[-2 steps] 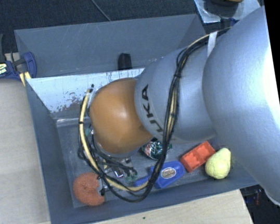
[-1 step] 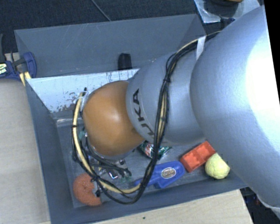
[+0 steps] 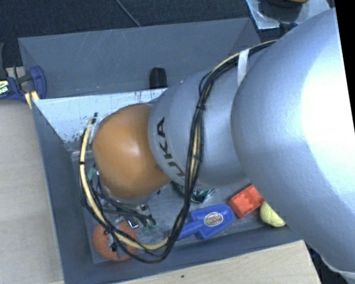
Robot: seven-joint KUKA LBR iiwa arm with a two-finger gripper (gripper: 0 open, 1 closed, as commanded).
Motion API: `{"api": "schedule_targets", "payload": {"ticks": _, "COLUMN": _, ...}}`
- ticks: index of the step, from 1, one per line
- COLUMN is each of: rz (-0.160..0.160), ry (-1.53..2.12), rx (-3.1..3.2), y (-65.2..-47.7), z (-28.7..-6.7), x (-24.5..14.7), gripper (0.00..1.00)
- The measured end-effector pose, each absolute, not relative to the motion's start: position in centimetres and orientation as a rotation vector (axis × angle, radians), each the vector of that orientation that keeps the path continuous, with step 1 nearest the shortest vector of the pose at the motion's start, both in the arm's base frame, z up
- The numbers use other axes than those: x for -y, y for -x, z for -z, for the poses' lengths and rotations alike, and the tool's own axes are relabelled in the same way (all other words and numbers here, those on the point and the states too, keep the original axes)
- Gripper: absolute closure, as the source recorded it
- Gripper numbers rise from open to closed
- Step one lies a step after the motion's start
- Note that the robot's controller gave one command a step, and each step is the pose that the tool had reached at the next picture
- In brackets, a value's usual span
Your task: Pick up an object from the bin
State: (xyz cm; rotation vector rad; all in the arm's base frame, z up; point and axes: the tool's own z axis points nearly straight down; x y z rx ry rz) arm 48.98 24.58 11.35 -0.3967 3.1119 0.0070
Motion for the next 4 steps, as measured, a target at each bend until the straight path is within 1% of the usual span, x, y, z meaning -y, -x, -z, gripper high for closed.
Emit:
{"api": "schedule_targets", "payload": {"ticks": 1, "rz": -0.004, "ry": 0.601, "rx": -3.070, "y": -48.6, "z": -7.3, "x": -24.0, "gripper": 0.00}}
{"api": "schedule_targets", "payload": {"ticks": 2, "rz": -0.008, "ry": 0.120, "rx": -3.135, "y": -48.4, "z": -7.1, "x": -23.5, "gripper": 1.00}}
{"api": "schedule_targets", "payload": {"ticks": 3, "rz": -0.008, "ry": 0.120, "rx": -3.135, "y": -48.4, "z": -7.1, "x": -23.5, "gripper": 1.00}}
{"api": "schedule_targets", "payload": {"ticks": 4, "rz": -0.011, "ry": 0.118, "rx": -3.130, "y": -48.6, "z": -17.8, "x": -23.5, "gripper": 1.00}}
